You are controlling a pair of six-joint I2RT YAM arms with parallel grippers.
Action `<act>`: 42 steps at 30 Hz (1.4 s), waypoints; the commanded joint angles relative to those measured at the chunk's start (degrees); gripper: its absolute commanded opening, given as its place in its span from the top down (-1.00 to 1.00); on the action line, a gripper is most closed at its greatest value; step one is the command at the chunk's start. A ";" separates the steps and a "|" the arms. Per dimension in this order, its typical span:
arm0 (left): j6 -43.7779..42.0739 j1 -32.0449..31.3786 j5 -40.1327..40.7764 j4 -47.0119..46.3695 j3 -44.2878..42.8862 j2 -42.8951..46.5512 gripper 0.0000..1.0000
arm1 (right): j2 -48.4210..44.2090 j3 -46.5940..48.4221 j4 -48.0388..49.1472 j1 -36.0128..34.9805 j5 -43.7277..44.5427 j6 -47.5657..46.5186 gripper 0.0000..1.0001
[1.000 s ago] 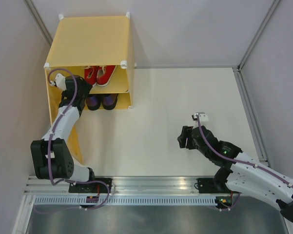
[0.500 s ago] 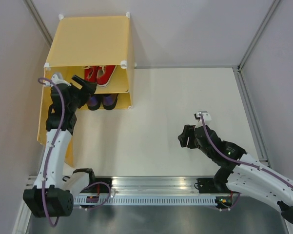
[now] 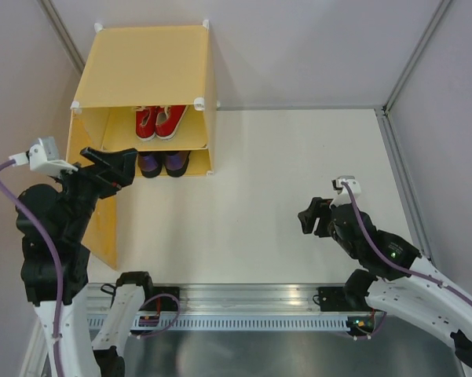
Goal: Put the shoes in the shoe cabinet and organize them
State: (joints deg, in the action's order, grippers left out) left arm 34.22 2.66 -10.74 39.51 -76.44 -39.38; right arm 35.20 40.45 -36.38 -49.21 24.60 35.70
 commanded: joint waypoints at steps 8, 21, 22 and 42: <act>-12.06 0.07 17.94 18.49 -10.48 4.03 -0.96 | -6.46 4.02 -8.18 0.26 4.32 0.77 -0.62; -14.62 -1.42 27.97 22.98 -8.46 9.58 -0.94 | -7.95 4.38 -9.67 0.26 4.23 1.83 -0.93; -14.70 -1.60 28.14 23.07 -8.63 9.75 -0.94 | -8.13 4.38 -9.67 0.26 4.32 1.91 -0.94; -8.29 -1.95 -0.93 14.12 -3.10 -0.50 -0.90 | -9.36 3.67 -9.50 0.26 5.28 2.71 -0.96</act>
State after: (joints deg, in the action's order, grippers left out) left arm 23.11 0.82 -2.72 59.66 -80.14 -36.34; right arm 26.17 43.11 -45.95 -49.10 28.45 37.93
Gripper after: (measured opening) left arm 0.955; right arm 0.978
